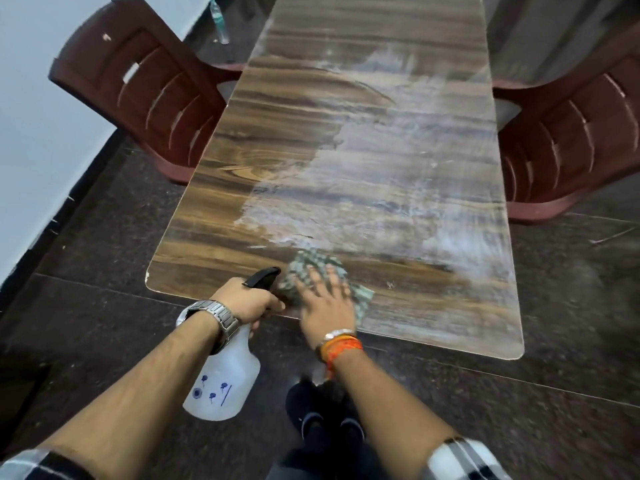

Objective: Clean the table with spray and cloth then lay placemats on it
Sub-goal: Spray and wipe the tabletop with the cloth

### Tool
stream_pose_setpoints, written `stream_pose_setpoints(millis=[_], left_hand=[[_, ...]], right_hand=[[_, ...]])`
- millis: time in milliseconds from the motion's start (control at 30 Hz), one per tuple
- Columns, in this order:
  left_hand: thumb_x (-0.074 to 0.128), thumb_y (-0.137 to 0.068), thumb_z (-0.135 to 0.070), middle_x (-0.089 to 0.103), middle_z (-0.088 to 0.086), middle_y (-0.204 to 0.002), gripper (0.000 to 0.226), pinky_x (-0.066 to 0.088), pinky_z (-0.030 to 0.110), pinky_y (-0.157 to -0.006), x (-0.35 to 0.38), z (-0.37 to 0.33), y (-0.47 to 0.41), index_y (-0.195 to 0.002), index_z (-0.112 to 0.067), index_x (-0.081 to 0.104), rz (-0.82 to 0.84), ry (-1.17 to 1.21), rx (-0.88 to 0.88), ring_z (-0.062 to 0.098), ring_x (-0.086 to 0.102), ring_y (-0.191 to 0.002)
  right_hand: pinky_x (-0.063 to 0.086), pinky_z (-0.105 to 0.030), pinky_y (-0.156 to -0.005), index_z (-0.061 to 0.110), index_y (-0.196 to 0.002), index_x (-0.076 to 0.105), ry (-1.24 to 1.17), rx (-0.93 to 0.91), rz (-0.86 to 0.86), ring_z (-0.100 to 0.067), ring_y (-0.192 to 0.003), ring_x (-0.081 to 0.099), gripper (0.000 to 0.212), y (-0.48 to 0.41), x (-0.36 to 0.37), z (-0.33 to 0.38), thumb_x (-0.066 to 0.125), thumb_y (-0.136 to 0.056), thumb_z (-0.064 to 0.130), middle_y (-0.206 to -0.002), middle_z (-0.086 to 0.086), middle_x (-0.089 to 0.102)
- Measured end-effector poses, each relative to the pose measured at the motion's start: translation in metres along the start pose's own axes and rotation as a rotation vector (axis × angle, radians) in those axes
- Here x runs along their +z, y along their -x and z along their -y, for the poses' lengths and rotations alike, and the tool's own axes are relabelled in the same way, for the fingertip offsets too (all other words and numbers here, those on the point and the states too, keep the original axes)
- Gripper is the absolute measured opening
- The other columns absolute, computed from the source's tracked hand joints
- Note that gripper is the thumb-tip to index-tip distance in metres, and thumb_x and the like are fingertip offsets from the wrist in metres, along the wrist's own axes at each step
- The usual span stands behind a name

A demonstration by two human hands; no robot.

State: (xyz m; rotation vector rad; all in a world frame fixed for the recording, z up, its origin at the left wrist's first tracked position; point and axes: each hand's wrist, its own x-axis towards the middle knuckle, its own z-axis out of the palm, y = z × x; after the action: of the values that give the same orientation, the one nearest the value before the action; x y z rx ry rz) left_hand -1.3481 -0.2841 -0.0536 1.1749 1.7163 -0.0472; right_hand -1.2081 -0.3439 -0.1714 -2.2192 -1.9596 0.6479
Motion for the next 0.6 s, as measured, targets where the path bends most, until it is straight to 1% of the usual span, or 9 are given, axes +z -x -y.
stream_pose_setpoints(millis=[67,133,200,300,333,400,500,533,600], left_hand=[[0.081,-0.07,-0.024,0.058,0.011,-0.048,0.048,0.049,0.03,-0.05,0.004,0.0,0.002,-0.115,-0.01,0.073,0.021,-0.016,0.014,0.022,0.05,-0.036],[0.08,-0.075,-0.02,0.053,0.006,-0.042,0.042,0.045,0.026,-0.046,0.008,0.0,0.007,-0.114,-0.008,0.072,0.007,-0.022,0.017,0.02,0.048,-0.032],[0.08,-0.077,-0.019,0.052,0.003,-0.04,0.029,0.04,0.022,-0.044,0.012,0.001,0.012,-0.1,-0.003,0.073,-0.013,-0.036,0.014,0.016,0.045,-0.03],[0.082,-0.074,-0.021,0.059,0.006,-0.048,0.027,0.042,0.023,-0.046,0.015,0.0,0.017,-0.091,-0.002,0.072,-0.019,-0.01,0.039,0.016,0.049,-0.033],[0.082,-0.074,-0.02,0.06,0.007,-0.05,0.026,0.042,0.023,-0.046,0.014,0.0,0.019,-0.089,-0.001,0.072,-0.022,0.008,0.048,0.017,0.05,-0.035],[0.08,-0.077,-0.017,0.06,0.01,-0.052,0.023,0.042,0.024,-0.046,0.009,0.001,0.023,-0.087,0.001,0.071,-0.056,0.084,0.051,0.019,0.05,-0.036],[0.076,-0.074,-0.015,0.065,0.023,-0.058,0.021,0.043,0.033,-0.054,-0.003,0.002,0.026,-0.082,0.004,0.073,-0.175,0.183,0.056,0.024,0.053,-0.046],[0.075,-0.07,-0.016,0.064,0.021,-0.055,0.021,0.043,0.035,-0.056,-0.008,0.003,0.027,-0.076,0.005,0.073,-0.216,0.2,0.053,0.025,0.054,-0.049],[0.072,-0.058,-0.021,0.069,0.017,-0.056,0.027,0.045,0.037,-0.06,-0.017,0.006,0.029,-0.069,0.004,0.074,-0.278,0.215,0.042,0.026,0.058,-0.055]], right_hand=[[0.028,-0.055,-0.109,0.046,-0.142,0.033,0.006,0.224,-0.109,-0.03,-0.144,0.017,0.064,0.03,-0.012,-0.059,0.046,-0.08,0.033,-0.154,0.004,0.031],[0.037,-0.06,-0.1,0.036,-0.137,0.048,-0.004,0.446,-0.252,-0.037,-0.138,0.03,0.062,0.063,-0.023,-0.119,0.041,-0.076,0.035,-0.147,-0.004,0.043],[0.03,-0.061,-0.104,0.025,-0.135,0.054,-0.038,0.642,-0.334,-0.042,-0.135,0.031,0.06,0.084,-0.032,-0.155,0.035,-0.078,0.034,-0.145,-0.01,0.045],[0.017,-0.062,-0.111,0.025,-0.14,0.047,-0.126,0.823,-0.373,-0.043,-0.139,0.021,0.062,0.078,-0.03,-0.145,0.037,-0.078,0.031,-0.15,-0.009,0.038],[0.016,-0.063,-0.11,0.027,-0.141,0.044,-0.116,0.807,-0.365,-0.043,-0.14,0.019,0.064,0.07,-0.026,-0.128,0.039,-0.077,0.031,-0.151,-0.008,0.035],[0.017,-0.064,-0.109,0.033,-0.141,0.042,-0.08,0.677,-0.313,-0.042,-0.141,0.019,0.067,0.052,-0.014,-0.078,0.044,-0.074,0.032,-0.152,-0.006,0.034],[0.02,-0.061,-0.108,0.041,-0.136,0.047,-0.113,0.323,-0.149,-0.039,-0.141,0.023,0.07,0.018,0.009,0.022,0.061,-0.068,0.036,-0.149,0.0,0.039],[0.016,-0.061,-0.11,0.042,-0.135,0.048,-0.099,0.162,-0.097,-0.038,-0.142,0.02,0.07,0.009,0.013,0.051,0.065,-0.068,0.038,-0.15,0.001,0.038],[-0.005,-0.057,-0.114,0.035,-0.143,0.038,-0.054,-0.138,0.062,-0.034,-0.145,-0.005,0.063,-0.009,0.017,0.095,0.057,-0.083,0.042,-0.159,0.002,0.016]])
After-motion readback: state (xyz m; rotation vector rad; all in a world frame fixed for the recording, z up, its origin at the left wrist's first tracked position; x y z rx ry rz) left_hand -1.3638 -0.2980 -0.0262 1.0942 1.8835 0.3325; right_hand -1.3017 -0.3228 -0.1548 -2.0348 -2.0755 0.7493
